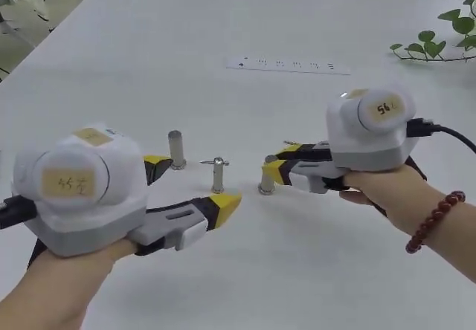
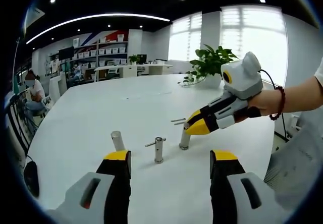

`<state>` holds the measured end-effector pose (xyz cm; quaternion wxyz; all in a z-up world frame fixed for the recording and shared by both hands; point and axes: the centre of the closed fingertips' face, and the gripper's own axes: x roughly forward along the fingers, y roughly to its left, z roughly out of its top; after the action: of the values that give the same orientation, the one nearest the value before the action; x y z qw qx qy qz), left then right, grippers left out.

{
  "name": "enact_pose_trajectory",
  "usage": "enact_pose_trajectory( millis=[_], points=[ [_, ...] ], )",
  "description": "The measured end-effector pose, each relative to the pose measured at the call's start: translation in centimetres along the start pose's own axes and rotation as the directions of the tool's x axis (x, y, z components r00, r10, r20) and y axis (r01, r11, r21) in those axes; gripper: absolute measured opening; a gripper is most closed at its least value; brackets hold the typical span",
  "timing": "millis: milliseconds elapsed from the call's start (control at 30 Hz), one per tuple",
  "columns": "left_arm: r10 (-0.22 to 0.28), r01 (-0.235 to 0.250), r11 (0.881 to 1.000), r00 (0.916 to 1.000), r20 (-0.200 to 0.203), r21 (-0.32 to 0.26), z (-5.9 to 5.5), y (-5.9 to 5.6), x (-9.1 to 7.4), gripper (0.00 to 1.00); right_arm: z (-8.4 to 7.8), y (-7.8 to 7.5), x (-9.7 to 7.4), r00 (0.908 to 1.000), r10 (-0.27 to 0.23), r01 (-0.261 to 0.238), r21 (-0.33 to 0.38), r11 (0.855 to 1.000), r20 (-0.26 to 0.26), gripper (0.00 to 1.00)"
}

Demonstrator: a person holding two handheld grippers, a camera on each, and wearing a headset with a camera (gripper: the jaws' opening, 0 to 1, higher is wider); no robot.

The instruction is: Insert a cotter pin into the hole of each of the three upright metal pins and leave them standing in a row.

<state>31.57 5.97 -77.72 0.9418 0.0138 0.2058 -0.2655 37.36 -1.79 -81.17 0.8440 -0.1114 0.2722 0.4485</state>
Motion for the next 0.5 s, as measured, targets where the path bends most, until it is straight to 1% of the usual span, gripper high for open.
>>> enact_pose_trajectory(
  millis=[67,133,300,500],
  points=[
    [-0.001,0.001,1.0,1.0,0.002,0.0,0.1,0.0,0.0,0.63,0.0,0.2,0.0,0.9999,0.009,-0.009,0.018,1.0,0.005,0.19],
    [-0.002,0.002,1.0,1.0,0.004,0.002,0.1,-0.1,0.0,0.63,0.0,0.2,-0.1,1.0,0.007,-0.007,0.015,1.0,0.007,0.24],
    [-0.001,0.001,1.0,1.0,0.003,0.01,0.1,0.0,0.0,0.64,0.4,0.5,-0.5,0.9994,0.029,-0.029,0.014,0.999,0.021,0.27],
    [-0.001,0.001,1.0,1.0,0.007,0.004,0.2,0.1,-0.1,0.66,1.6,0.2,-1.6,0.9976,0.05,-0.051,0.026,0.998,0.048,0.28]
  ],
)
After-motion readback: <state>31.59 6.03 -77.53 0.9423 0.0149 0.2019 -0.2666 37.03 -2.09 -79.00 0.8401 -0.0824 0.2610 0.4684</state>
